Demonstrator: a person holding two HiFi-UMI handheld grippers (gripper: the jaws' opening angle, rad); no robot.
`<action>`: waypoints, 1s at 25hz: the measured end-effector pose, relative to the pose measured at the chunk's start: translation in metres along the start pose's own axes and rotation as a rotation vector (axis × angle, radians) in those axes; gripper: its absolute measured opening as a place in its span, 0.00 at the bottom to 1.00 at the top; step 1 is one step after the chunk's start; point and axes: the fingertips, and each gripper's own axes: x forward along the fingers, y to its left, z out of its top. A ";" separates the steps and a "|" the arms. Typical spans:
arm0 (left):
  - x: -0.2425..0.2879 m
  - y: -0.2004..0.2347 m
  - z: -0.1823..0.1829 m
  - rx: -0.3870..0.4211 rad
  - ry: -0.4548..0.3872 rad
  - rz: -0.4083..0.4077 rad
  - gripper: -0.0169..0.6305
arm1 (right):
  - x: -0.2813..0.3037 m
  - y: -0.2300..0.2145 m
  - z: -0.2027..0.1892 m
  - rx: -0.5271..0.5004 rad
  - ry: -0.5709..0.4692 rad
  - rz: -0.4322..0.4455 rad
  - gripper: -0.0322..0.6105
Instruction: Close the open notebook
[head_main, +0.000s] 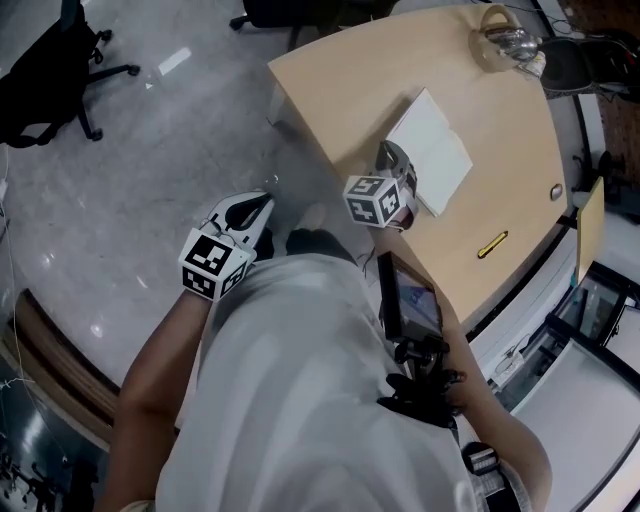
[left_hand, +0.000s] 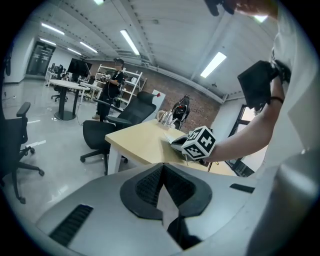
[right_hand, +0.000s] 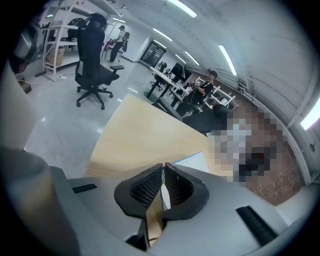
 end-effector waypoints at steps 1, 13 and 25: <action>0.001 -0.002 0.001 0.010 0.001 -0.008 0.03 | -0.004 -0.002 0.001 0.022 -0.009 -0.003 0.10; 0.046 -0.062 0.017 0.163 0.060 -0.190 0.03 | -0.061 -0.052 -0.025 0.279 -0.116 -0.078 0.09; 0.084 -0.114 0.031 0.267 0.111 -0.291 0.03 | -0.097 -0.100 -0.112 0.565 -0.090 -0.146 0.09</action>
